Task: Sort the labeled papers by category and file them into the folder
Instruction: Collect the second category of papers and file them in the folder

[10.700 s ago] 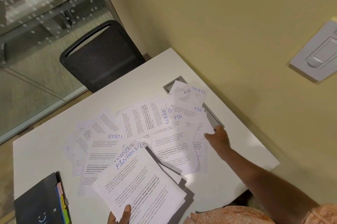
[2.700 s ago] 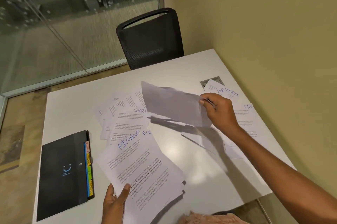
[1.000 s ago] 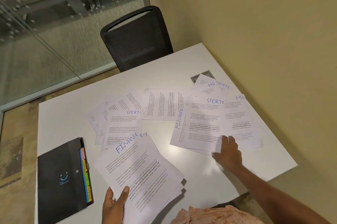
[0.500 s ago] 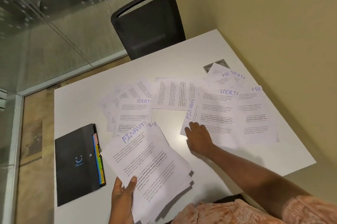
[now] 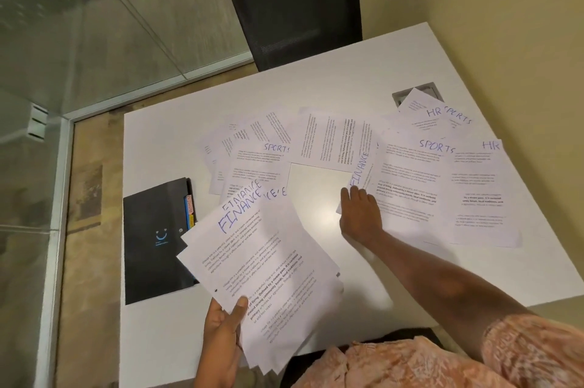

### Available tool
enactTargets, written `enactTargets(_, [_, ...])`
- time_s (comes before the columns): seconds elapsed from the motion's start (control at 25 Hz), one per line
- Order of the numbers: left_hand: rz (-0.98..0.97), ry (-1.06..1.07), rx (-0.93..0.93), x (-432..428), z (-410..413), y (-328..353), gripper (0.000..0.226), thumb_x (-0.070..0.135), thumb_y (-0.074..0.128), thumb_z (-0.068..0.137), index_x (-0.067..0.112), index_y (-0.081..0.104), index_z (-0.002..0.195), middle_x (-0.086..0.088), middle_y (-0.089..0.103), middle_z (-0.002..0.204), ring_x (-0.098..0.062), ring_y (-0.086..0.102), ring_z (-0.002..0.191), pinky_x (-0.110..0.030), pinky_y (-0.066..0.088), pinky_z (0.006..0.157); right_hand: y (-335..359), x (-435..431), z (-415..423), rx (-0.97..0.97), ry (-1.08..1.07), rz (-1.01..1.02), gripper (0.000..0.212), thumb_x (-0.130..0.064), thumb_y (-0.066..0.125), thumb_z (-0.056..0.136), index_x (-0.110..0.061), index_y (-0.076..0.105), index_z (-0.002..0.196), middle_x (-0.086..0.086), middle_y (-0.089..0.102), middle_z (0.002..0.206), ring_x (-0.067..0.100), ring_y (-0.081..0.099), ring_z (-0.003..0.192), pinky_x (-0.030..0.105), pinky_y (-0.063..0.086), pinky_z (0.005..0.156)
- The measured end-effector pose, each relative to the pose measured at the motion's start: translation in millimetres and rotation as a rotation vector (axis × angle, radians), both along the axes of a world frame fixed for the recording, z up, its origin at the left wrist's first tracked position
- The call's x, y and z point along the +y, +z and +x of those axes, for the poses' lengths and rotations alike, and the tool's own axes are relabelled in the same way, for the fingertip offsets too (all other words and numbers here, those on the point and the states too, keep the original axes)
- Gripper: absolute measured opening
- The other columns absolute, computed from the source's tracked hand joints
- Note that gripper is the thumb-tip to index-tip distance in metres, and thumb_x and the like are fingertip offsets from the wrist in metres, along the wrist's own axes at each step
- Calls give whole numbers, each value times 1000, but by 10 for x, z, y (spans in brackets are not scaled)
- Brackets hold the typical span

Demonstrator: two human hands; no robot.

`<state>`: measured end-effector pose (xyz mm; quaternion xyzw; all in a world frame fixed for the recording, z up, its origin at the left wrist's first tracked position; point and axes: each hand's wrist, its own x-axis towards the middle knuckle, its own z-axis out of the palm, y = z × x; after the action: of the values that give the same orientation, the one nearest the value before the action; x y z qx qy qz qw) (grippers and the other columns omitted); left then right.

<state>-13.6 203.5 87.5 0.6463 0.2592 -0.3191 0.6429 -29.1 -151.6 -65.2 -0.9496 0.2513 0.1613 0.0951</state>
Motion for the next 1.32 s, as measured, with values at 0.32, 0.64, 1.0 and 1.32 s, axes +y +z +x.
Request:
enactTargets(0.32, [-40,-20,-37,40,21,93,49,-2,59,102,33,62,136,2,77,129,-24,76,112,-51,60,98,-39,-82,74,51,33,-60,73,-1,81,59,-2,58,129,16,61,103,32,60,85,38,51,62])
enactTargets(0.64, [-62,-3,-22,131,52,47,48,-6,58,102,28,65,136,-3,74,135,-28,72,120,-59,49,112,106,-280,110,-49,-47,94,33,-9,75,87,-15,60,115,13,56,109,35,63,91,38,44,56])
enactTargets(1.0, [-103,11,-7,151,121,-18,53,-10,57,100,27,63,138,-9,74,134,-40,67,125,-67,42,115,436,-520,48,-185,-273,246,12,-11,63,92,-22,58,89,-3,56,96,33,66,97,35,40,76])
enactTargets(1.32, [-175,35,-20,64,281,-80,52,-11,53,102,20,60,143,-14,74,133,-40,68,124,-53,57,102,1304,-543,47,-498,-228,219,42,-4,58,94,-31,73,123,2,74,111,29,69,97,40,58,71])
